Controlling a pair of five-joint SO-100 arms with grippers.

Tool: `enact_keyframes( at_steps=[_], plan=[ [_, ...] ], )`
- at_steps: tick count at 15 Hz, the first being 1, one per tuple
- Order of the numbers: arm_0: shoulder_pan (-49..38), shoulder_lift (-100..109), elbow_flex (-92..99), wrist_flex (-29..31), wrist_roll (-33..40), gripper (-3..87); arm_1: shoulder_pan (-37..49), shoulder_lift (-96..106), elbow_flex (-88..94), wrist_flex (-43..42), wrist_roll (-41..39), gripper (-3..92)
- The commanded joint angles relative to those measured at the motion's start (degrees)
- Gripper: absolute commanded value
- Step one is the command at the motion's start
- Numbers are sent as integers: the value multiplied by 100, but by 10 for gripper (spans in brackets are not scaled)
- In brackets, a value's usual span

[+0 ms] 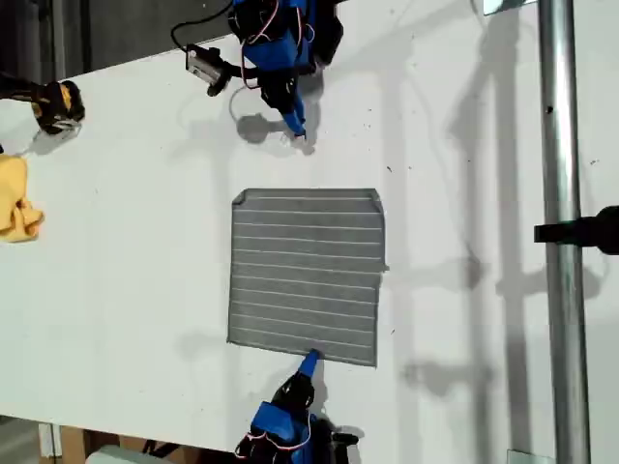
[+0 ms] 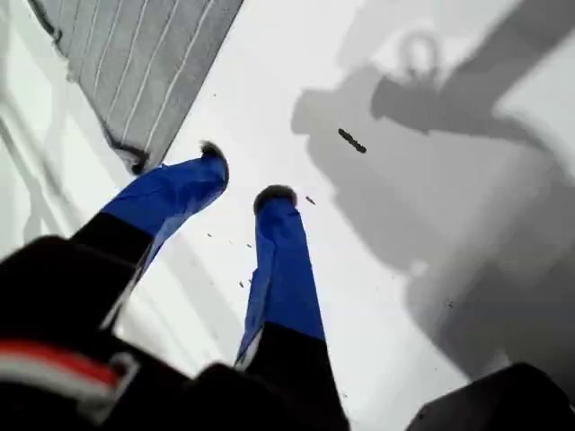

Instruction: Grasp corners of a towel and fold twice.

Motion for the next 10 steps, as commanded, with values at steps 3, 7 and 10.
enact_keyframes(
  at_steps=[3, 7, 10],
  plan=[
    [-940, 18, 18, -35, -2039, -14, 185, 53, -272, -598, -141, -2],
    [-958, 18, 18, -35, -2013, -14, 202, 53, -272, -615, -149, -2],
    [-967, 18, 18, -44, -2004, -14, 299, 53, -343, -870, -176, -2]
  ],
)
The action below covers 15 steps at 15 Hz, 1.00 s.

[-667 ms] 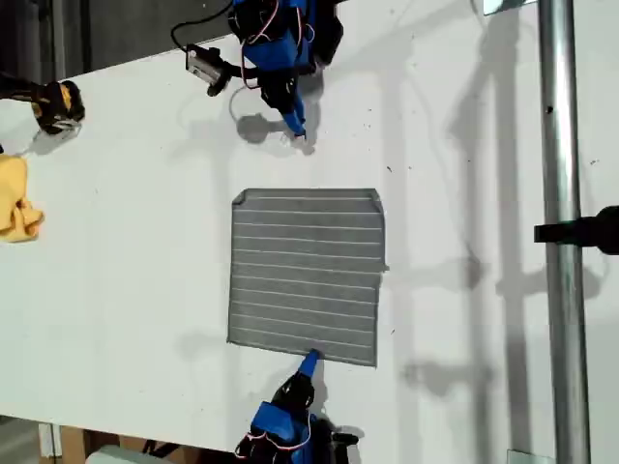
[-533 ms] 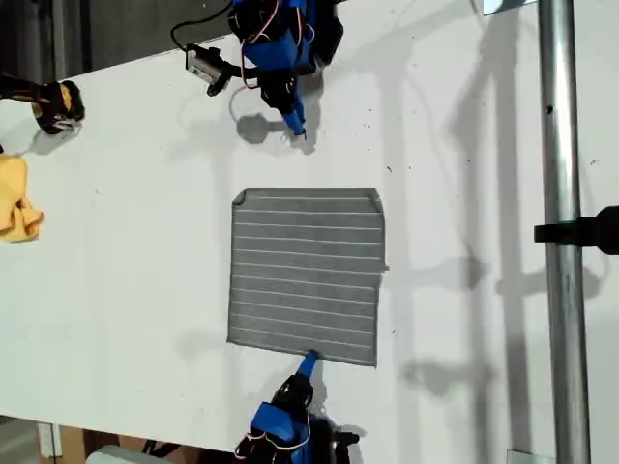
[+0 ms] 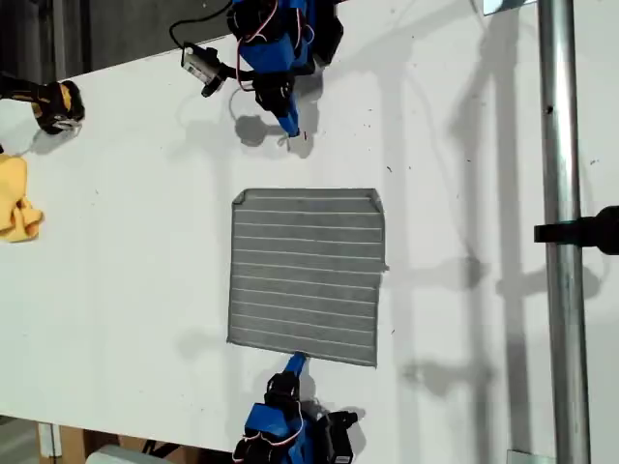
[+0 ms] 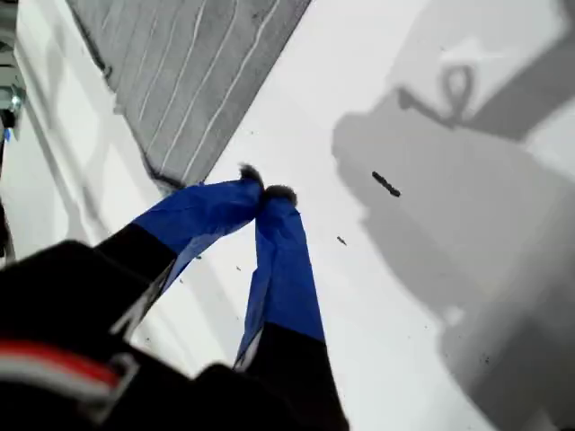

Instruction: Grasp corners of a towel and fold twice.

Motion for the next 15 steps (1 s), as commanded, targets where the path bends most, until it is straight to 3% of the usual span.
enact_keyframes(
  at_steps=[1, 4, 9, 15],
  plan=[
    [-114, 18, 9, -44, -44, -14, 9, 0, -457, -229, -105, -2],
    [-123, 18, 9, -44, -44, -14, -378, -800, -1283, -290, -105, -2],
    [-149, 18, 9, -44, -44, -14, -1301, -4605, -3876, -1143, -800, -2],
    [-149, 18, 9, -53, -44, -14, -2303, -7752, -7365, -554, -1995, -2]
  ],
)
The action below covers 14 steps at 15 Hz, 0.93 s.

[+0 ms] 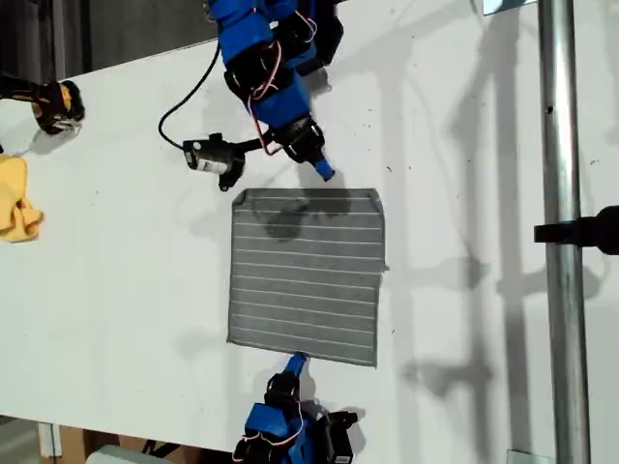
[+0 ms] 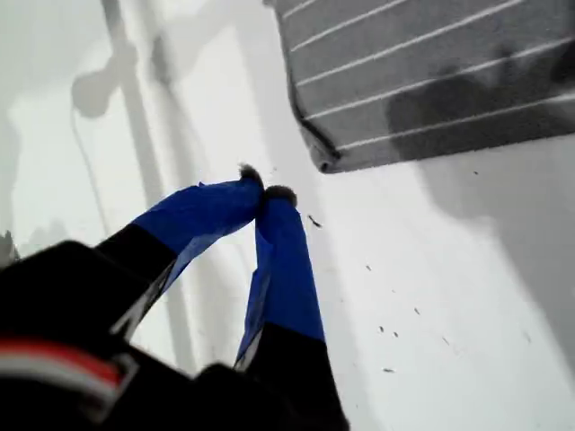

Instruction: Grasp corners of a towel and fold twice.

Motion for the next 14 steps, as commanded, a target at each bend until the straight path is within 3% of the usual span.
enact_keyframes(
  at_steps=[1, 5, 9, 12, 14],
  plan=[
    [-149, 18, 9, -53, -53, -14, -229, -791, -1424, 202, -378, -2],
    [-141, 18, 9, -53, -62, -14, -404, -1854, -2487, 378, -554, -2],
    [-132, 18, 9, -53, -79, -14, -360, -2004, -2391, 360, -729, 13],
    [-114, 18, 18, -44, -97, -14, -308, -1775, -2171, 316, -896, 340],
    [-114, 18, 18, -44, -88, -14, -237, -1687, -2039, 299, -967, 396]
  ],
)
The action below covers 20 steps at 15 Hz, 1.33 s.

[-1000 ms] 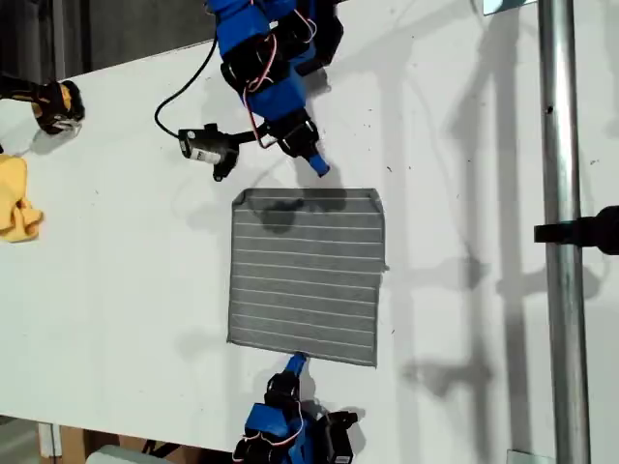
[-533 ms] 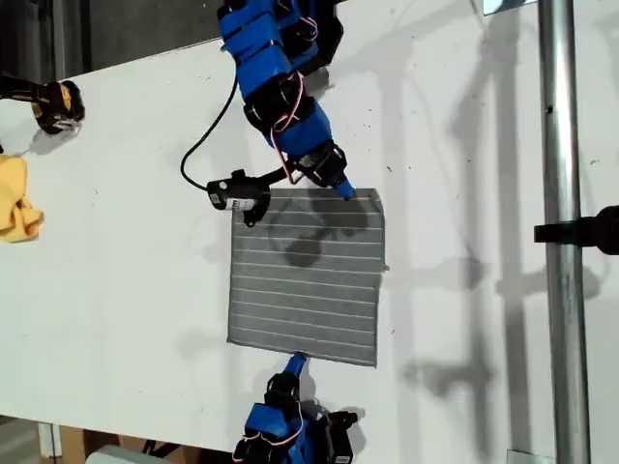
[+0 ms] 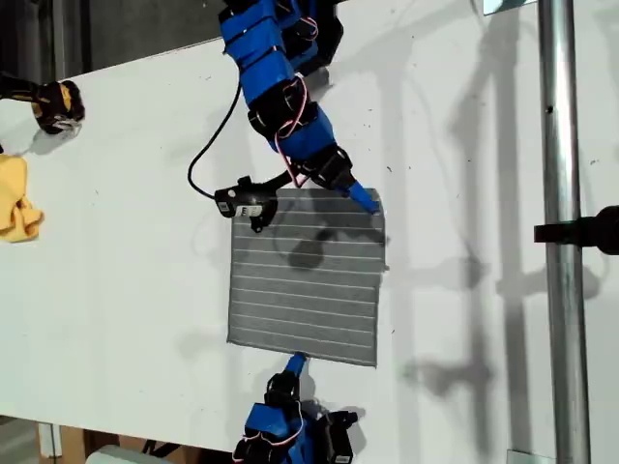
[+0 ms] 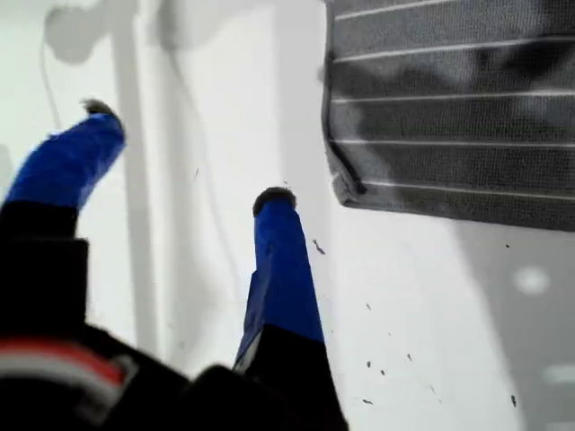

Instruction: Grasp corners of a towel and fold twice.

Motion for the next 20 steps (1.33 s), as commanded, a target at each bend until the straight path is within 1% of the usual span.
enact_keyframes(
  at_steps=[1, 4, 6, 12, 14, 20],
  plan=[
    [-114, 18, 18, -44, -35, -14, 158, 413, 18, 0, -79, 400],
    [-123, 18, 18, -44, -9, -14, 264, 35, 88, 316, -9, 387],
    [-132, 18, 18, -44, 9, -14, 281, -466, 35, 325, -9, 382],
    [-132, 18, 18, -44, 35, -14, 167, -2285, -650, 105, 0, 379],
    [-114, 18, 18, -44, 18, -14, 149, -2487, -677, -18, 0, 370],
    [-97, 18, 18, -35, -9, -14, 141, -3041, -721, -18, 70, 356]
  ],
)
